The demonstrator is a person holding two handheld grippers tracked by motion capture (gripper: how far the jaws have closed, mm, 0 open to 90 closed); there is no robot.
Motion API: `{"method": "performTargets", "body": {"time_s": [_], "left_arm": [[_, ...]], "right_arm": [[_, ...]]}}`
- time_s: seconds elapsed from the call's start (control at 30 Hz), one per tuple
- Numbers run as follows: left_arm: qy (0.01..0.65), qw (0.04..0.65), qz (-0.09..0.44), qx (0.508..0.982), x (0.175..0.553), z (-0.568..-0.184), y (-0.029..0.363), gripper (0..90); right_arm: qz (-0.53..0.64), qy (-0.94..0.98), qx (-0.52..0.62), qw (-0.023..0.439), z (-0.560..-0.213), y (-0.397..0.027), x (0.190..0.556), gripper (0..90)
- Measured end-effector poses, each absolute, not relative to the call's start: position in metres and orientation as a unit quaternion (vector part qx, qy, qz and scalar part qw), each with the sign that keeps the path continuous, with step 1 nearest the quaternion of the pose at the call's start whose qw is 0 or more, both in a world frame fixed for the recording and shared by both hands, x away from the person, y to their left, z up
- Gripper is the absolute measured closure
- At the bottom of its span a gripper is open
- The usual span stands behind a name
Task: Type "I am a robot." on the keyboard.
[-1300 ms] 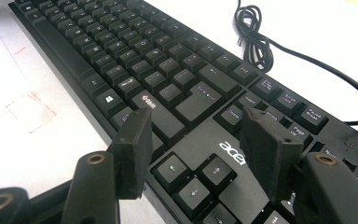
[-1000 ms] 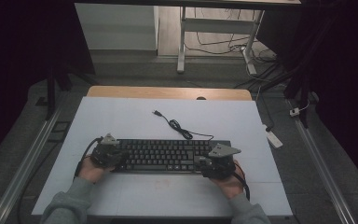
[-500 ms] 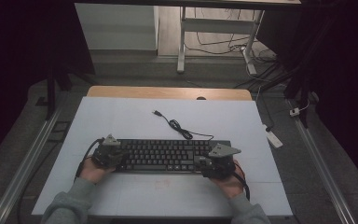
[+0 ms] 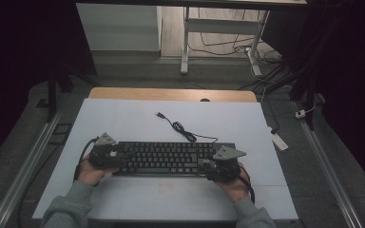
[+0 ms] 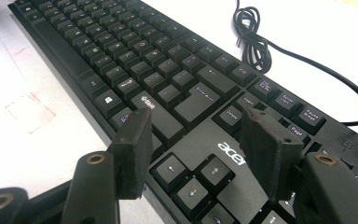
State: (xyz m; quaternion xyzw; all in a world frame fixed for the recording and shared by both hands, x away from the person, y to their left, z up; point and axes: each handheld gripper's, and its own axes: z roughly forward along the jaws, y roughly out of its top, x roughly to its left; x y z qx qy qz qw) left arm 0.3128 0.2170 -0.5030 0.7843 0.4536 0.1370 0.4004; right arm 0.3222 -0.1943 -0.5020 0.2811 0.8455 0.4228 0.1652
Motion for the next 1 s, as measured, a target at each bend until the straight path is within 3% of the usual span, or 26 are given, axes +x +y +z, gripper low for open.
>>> {"method": "performTargets", "body": {"time_s": [0.1,0.23,1.0], "left_arm": [[0.457,0.399,0.133,0.784,0.313,-0.502,0.218,27.7],[0.454,0.404,0.130,0.784,0.313,-0.499,0.217,23.5],[0.414,0.420,0.123,0.798,0.305,-0.490,0.203,24.5]], "right_arm": [[0.423,0.845,0.281,0.166,-0.502,-0.195,0.322,44.1],[0.423,0.846,0.281,0.165,-0.502,-0.194,0.322,44.1],[0.422,0.846,0.281,0.165,-0.503,-0.194,0.322,44.2]]}}
